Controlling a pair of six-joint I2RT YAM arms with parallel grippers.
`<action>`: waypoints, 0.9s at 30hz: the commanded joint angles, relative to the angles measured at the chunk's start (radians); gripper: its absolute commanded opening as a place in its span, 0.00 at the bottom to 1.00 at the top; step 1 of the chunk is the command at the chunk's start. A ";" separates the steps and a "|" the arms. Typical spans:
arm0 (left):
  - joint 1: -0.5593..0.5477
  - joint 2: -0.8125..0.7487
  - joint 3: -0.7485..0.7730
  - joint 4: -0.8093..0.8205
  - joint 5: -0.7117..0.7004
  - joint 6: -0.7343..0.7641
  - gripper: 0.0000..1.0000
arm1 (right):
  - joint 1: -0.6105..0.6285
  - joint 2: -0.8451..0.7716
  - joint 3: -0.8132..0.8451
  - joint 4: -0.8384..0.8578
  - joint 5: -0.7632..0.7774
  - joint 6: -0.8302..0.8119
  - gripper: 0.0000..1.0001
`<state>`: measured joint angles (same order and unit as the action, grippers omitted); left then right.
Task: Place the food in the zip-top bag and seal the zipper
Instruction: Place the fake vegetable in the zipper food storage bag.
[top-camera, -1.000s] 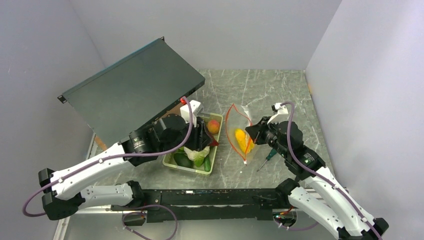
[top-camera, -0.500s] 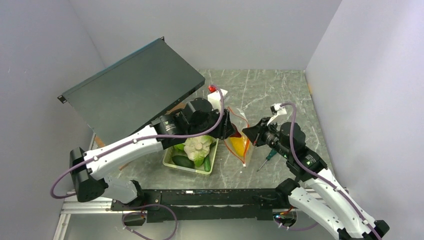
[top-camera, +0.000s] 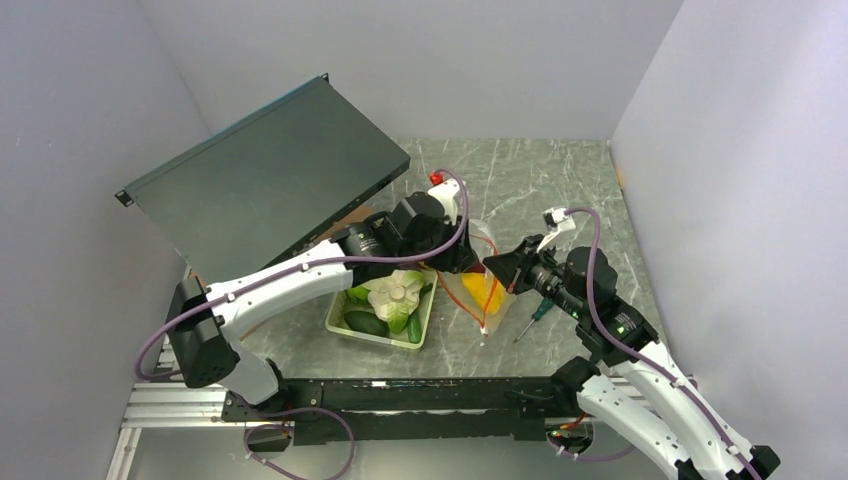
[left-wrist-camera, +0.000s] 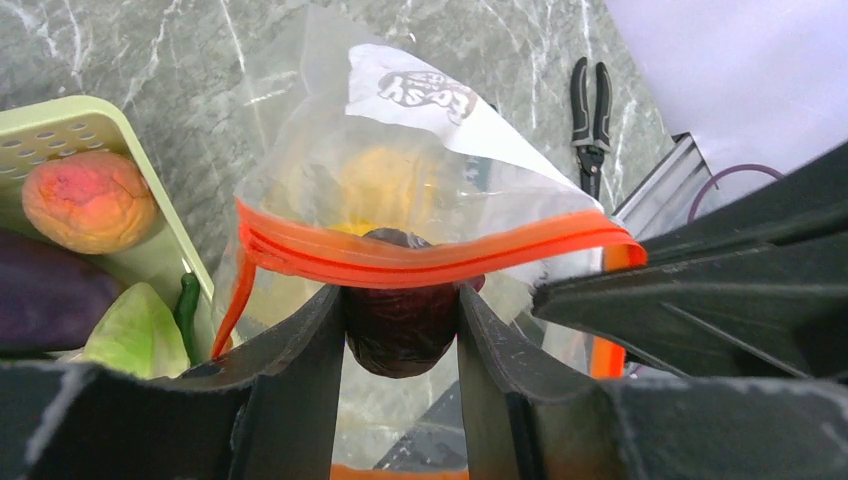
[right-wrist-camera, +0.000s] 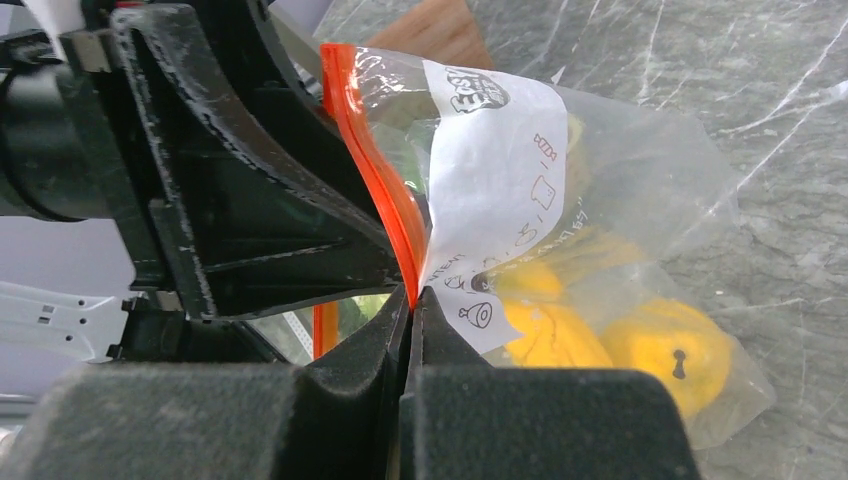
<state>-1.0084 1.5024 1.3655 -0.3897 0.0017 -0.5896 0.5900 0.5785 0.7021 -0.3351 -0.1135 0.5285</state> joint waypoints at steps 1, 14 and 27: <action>-0.003 0.017 0.058 0.031 -0.058 -0.004 0.21 | 0.002 -0.013 0.024 0.068 -0.025 0.025 0.00; -0.019 -0.010 -0.060 0.259 -0.203 -0.074 0.30 | 0.002 -0.001 0.016 0.090 -0.063 0.065 0.00; -0.018 -0.003 -0.034 0.202 -0.130 -0.110 0.88 | 0.003 0.001 0.013 0.047 0.020 0.050 0.00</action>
<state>-1.0203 1.5532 1.3216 -0.2016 -0.1795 -0.6891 0.5900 0.5922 0.7017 -0.3206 -0.1318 0.5869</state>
